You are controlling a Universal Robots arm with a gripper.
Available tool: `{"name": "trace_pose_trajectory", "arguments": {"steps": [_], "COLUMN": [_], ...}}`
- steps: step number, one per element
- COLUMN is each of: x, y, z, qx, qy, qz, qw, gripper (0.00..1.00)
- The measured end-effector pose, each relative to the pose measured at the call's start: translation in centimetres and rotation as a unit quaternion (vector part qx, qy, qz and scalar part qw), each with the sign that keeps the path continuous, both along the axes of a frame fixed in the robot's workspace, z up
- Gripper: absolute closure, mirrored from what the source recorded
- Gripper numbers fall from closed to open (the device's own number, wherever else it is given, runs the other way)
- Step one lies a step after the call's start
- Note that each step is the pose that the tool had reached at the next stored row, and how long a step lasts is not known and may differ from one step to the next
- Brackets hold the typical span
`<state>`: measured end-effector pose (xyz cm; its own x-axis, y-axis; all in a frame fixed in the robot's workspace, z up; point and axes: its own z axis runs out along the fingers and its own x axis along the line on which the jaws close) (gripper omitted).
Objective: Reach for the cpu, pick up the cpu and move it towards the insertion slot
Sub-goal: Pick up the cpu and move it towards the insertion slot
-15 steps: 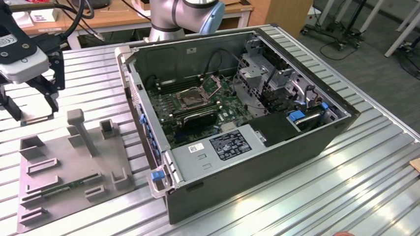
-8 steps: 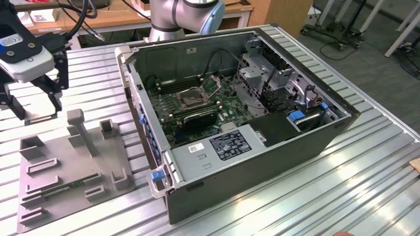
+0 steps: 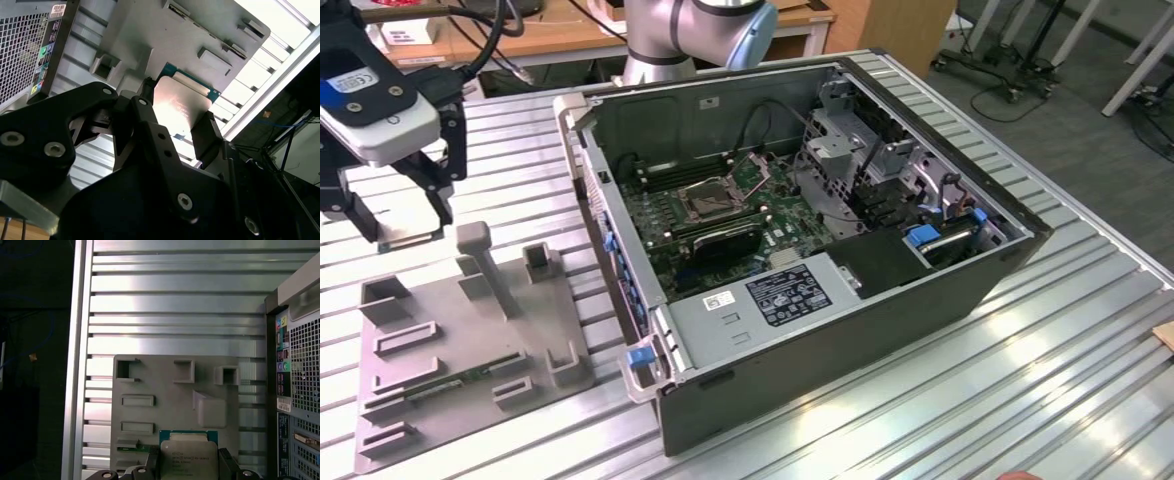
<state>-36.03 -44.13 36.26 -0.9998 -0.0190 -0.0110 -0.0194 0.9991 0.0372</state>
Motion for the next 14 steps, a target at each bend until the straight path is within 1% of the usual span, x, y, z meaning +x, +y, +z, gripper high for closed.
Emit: {"name": "trace_pose_trajectory", "arguments": {"steps": [2, 8, 14], "x": [0.02, 0.04, 0.31], "y": [0.00, 0.00, 0.00], "z": [0.21, 0.23, 0.23], "qx": [0.0000, -0.0001, -0.0001], "qy": [0.0000, 0.0001, 0.0001], "qz": [0.000, 0.000, 0.000], "qw": [1.00000, 1.00000, 1.00000], "gripper": [0.46, 0.46, 0.46]}}
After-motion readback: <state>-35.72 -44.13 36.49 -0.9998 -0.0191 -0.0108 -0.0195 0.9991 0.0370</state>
